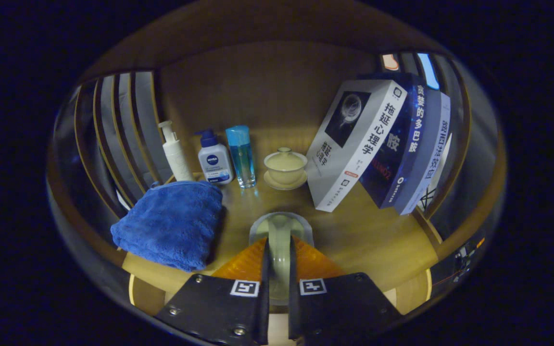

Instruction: Pull open the drawer, take out the items inside it, and place them on the countertop above the cabinet.

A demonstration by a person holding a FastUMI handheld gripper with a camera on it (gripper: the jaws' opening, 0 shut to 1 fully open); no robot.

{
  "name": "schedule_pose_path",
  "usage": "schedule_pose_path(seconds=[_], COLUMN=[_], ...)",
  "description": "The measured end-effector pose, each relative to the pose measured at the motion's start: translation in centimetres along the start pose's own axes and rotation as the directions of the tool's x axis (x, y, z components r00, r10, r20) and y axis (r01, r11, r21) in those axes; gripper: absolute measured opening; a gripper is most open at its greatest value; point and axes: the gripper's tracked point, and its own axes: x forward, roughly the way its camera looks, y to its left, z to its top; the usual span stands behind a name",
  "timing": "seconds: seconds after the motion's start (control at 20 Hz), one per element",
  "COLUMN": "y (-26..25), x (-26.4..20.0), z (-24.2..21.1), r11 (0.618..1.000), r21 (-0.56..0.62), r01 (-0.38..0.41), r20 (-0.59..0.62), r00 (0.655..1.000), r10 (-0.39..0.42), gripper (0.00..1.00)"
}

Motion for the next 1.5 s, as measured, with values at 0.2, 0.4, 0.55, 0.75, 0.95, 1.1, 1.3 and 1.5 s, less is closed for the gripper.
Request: schedule_pose_path(seconds=[0.2, 0.4, 0.55, 0.75, 0.95, 1.1, 1.3, 1.5], y=[0.1, -0.7, -0.7, -0.8, -1.0, -1.1, -1.4, -1.6], x=[1.1, 1.4, 1.5, 0.7, -0.9, -2.6, -5.8, -9.8], z=[0.0, -0.5, -0.4, 0.2, 1.9, 2.6, 2.1, 0.0], r11=[1.0, 1.0, 1.0, 1.0, 0.999, 0.999, 1.0, 0.999], r21=[0.012, 0.012, 0.001, 0.011, 0.032, 0.036, 0.003, 0.026], r01=[-0.029, -0.01, -0.011, -0.011, -0.014, -0.014, 0.015, 0.043], r20=[-0.01, -0.032, -0.022, -0.003, 0.065, 0.104, 0.147, 0.19], r00=[1.0, 0.999, 1.0, 1.0, 0.998, 0.995, 0.989, 0.981], r10=[0.029, 0.011, 0.011, 0.011, 0.012, 0.01, -0.015, -0.047], gripper=[0.16, 0.21, 0.26, 0.52, 0.68, 0.74, 0.74, 0.74])
